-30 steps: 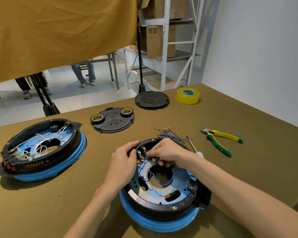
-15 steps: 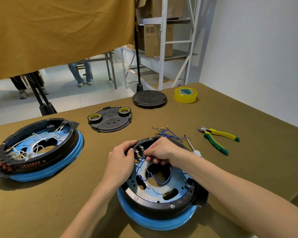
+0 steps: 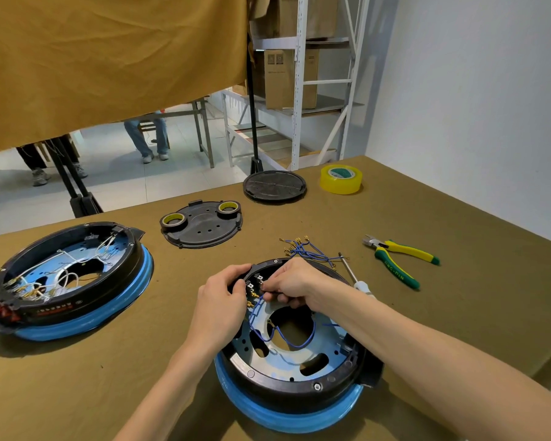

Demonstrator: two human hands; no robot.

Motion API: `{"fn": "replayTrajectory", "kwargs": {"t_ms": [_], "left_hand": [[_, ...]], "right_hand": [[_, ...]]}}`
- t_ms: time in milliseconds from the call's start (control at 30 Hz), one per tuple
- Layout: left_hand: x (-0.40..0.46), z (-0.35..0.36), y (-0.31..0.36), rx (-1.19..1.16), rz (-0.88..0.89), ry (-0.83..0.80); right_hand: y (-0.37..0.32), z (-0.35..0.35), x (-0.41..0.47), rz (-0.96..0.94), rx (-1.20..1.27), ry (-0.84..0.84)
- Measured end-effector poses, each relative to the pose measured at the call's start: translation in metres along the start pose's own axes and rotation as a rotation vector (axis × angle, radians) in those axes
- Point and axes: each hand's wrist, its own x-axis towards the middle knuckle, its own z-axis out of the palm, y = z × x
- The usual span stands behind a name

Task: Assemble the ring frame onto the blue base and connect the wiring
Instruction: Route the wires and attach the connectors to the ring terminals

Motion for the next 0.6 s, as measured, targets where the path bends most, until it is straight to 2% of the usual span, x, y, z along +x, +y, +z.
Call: {"fn": "replayTrajectory", "kwargs": {"t_ms": [433,500,600], "left_hand": [[-0.003,0.002,-0.001,-0.078,-0.022,0.031],[-0.004,0.002,-0.001,-0.096,-0.023,0.057],[-0.004,0.001,-0.001,-0.105,-0.022,0.049]], "right_hand": [[0.005,-0.004,-0.006,-0.118,-0.053,-0.051],[0.007,-0.001,-0.006,-0.206,-0.15,0.028],[0.011,0.005,-0.004,-0.351,-0.415,0.246]]}}
